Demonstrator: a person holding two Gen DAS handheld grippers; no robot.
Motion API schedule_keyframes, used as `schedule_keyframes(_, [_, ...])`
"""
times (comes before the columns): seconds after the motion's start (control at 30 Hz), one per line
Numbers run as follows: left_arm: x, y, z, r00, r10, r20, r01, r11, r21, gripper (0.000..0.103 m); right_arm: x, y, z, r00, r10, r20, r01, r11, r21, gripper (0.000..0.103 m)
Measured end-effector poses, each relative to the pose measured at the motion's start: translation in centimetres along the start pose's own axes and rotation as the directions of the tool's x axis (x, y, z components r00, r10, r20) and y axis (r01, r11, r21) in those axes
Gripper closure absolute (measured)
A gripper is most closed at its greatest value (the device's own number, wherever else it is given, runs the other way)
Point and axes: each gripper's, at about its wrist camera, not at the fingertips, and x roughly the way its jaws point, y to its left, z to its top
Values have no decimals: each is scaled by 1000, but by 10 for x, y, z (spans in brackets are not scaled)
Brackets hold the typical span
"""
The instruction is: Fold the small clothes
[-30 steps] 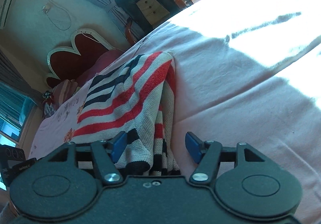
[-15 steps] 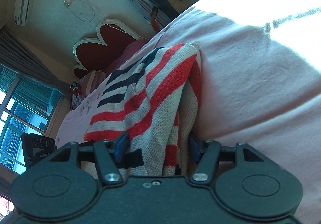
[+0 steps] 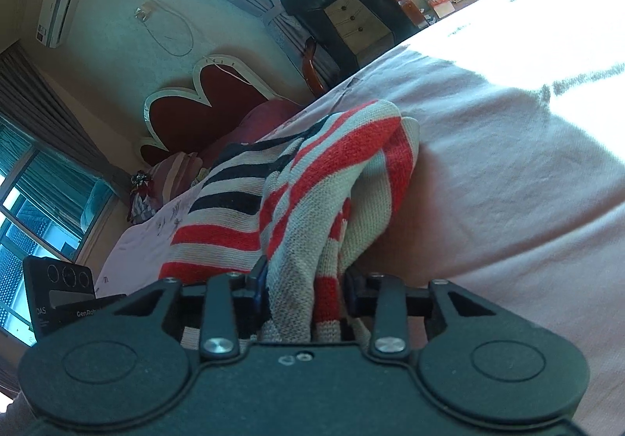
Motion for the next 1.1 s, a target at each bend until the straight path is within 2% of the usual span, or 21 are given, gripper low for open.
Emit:
schedule_keyframes(0.27, [-59, 19, 6, 998, -62, 6, 62, 997, 38, 55, 0, 63, -18, 998, -54, 21, 55, 997, -60, 68])
schedule_keyframes(0.47, [-123, 56, 10, 998, -58, 24, 56, 996, 63, 55, 22, 122, -36, 998, -55, 41, 58, 995, -85, 68])
schedule_keyframes(0.67, [-189, 116, 15, 1000, 6, 14, -7, 998, 68, 55, 75, 182, -59, 1000, -19, 18, 21, 993, -116, 68])
schedule_keyframes(0.9, [-252, 207, 7, 998, 62, -3, -62, 998, 18, 55, 151, 231, -86, 997, 55, -53, -60, 993, -105, 68])
schedule_keyframes(1.03, [-267, 253, -12, 995, 93, -30, -94, 995, -26, 55, 188, 250, -105, 991, 76, -113, -88, 991, -103, 69])
schedule_keyframes(1.1, [-265, 269, -23, 994, 102, -39, -104, 993, -55, 54, 201, 252, -113, 989, 54, -135, -69, 992, -110, 69])
